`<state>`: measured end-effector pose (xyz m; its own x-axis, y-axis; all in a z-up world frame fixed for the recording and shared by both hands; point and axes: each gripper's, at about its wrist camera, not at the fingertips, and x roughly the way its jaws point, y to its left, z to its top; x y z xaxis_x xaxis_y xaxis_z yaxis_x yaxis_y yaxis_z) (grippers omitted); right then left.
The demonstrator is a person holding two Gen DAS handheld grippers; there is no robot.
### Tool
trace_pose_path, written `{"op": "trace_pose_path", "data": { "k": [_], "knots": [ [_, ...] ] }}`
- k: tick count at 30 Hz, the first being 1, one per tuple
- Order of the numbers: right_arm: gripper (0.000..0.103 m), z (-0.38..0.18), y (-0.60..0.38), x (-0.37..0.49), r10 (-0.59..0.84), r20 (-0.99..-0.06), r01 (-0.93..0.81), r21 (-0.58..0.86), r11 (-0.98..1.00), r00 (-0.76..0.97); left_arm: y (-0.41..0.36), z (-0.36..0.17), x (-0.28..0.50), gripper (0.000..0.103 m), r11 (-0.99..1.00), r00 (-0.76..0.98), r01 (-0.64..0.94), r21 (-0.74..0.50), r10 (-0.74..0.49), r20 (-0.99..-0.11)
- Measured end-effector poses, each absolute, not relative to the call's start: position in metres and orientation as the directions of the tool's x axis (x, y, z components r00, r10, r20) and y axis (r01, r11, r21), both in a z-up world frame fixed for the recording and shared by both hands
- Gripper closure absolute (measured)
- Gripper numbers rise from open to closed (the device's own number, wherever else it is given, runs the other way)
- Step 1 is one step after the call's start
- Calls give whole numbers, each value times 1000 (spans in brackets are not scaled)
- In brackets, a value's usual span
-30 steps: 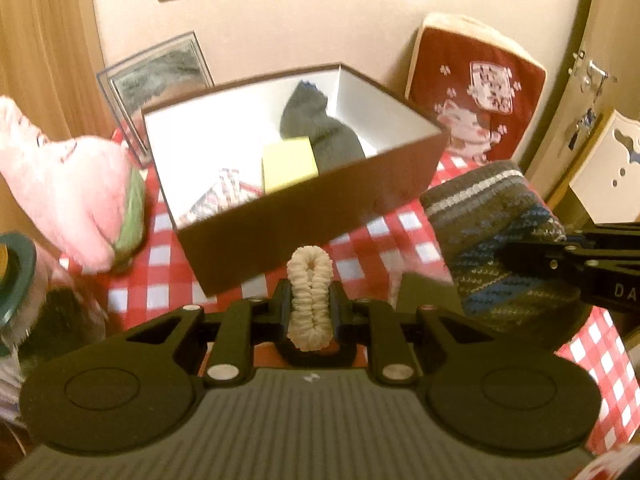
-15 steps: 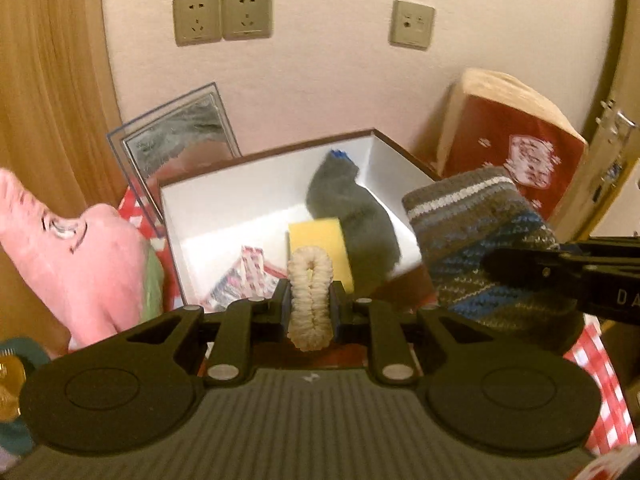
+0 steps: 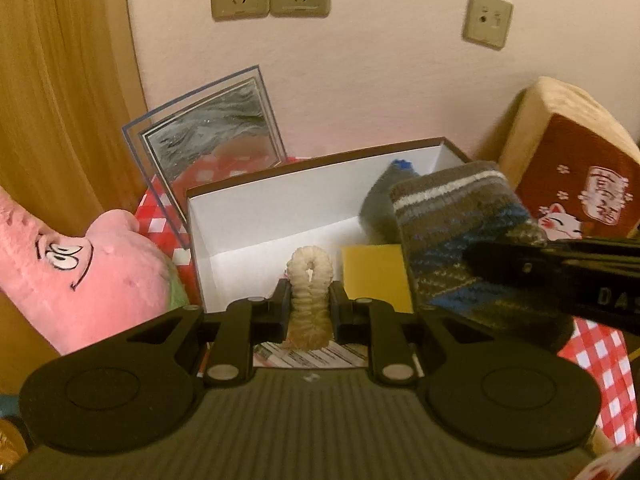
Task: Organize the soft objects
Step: 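Carry the sock into the brown box and open the right gripper while the left drops the scrunchie, then move both tools back toward the grey cloth and beige sock on the table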
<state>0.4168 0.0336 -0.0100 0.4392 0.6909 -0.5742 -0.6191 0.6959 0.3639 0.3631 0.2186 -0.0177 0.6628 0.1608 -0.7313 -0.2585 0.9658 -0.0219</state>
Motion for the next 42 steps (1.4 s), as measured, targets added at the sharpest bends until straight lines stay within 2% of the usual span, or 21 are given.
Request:
{"op": "trace_pose_path", "data": {
  "k": [17, 19, 21, 25, 28, 32, 36, 42],
  "knots": [
    [88, -46, 100, 475, 675, -630, -627, 359, 691, 384, 262, -43, 418, 83, 945, 615, -326, -21, 194, -764],
    [88, -49, 105, 479, 681, -630, -627, 369, 686, 373, 266, -45, 423, 68, 944, 611, -329, -30, 189, -769],
    [88, -51, 107, 482, 688, -622, -620, 384, 684, 374, 271, -47, 425, 65, 941, 608, -337, -40, 185, -772],
    [65, -53, 110, 484, 693, -617, -613, 397, 683, 373, 275, -48, 427, 62, 940, 610, -338, -46, 181, -771],
    [58, -52, 109, 484, 703, -606, -619, 402, 675, 372, 277, -50, 426, 61, 937, 603, -345, -52, 179, -777],
    [52, -51, 107, 483, 694, -610, -613, 395, 685, 383, 276, -49, 426, 59, 942, 605, -330, -56, 165, -779],
    [50, -52, 101, 481, 682, -618, -602, 389, 697, 391, 276, -44, 424, 42, 945, 621, -323, -61, 163, -766],
    [47, -49, 90, 478, 670, -625, -586, 387, 712, 401, 273, -35, 419, 42, 945, 634, -320, -66, 162, -756]
  ]
}}
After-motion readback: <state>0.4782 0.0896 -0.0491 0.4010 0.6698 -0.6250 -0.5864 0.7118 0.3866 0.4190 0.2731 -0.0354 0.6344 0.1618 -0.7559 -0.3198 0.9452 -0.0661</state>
